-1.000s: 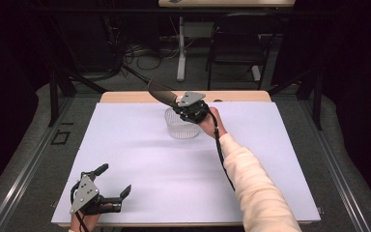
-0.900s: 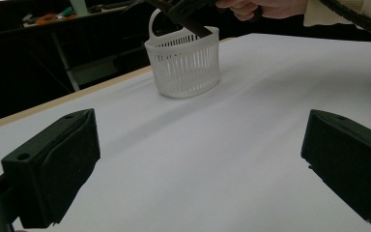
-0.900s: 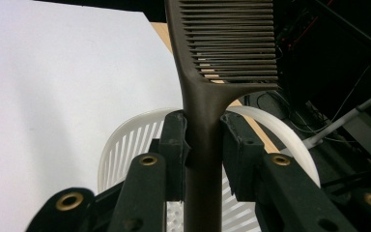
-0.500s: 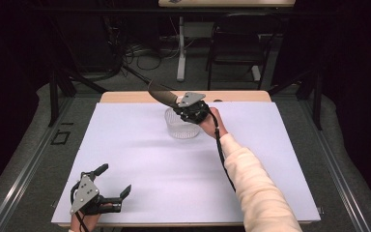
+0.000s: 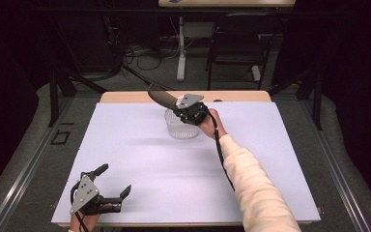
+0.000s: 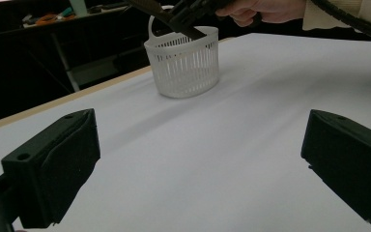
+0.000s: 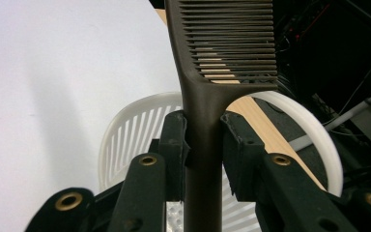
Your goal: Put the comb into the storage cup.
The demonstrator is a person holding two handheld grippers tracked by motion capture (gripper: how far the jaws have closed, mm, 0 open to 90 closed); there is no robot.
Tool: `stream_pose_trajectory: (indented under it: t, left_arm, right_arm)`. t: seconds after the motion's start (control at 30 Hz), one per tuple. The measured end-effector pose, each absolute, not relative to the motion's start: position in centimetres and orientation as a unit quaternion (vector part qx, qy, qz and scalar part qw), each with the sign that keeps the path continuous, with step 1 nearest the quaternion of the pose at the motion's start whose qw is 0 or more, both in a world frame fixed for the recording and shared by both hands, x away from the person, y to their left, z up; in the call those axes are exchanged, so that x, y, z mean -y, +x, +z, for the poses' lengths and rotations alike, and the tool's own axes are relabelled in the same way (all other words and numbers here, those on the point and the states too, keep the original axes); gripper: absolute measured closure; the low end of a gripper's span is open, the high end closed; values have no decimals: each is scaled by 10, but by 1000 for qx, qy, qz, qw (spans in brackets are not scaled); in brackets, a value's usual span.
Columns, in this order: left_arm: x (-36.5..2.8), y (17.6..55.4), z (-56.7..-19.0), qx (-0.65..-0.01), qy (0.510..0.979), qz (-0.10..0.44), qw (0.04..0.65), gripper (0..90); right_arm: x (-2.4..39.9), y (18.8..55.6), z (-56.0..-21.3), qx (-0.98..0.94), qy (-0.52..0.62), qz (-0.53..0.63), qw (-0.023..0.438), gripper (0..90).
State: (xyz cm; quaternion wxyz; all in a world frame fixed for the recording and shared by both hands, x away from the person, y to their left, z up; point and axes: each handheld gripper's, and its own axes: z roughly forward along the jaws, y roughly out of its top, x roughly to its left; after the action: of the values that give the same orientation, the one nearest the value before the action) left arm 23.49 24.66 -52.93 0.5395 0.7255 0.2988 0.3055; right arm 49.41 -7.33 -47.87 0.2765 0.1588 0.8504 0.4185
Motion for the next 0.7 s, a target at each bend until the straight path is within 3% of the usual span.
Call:
stream_pose_trajectory:
  t: [0.7]
  left_arm:
    - [-247,235,-529,-299,726,306,539,2]
  right_arm:
    - [72,496,-488,-858,163,411,261,714]
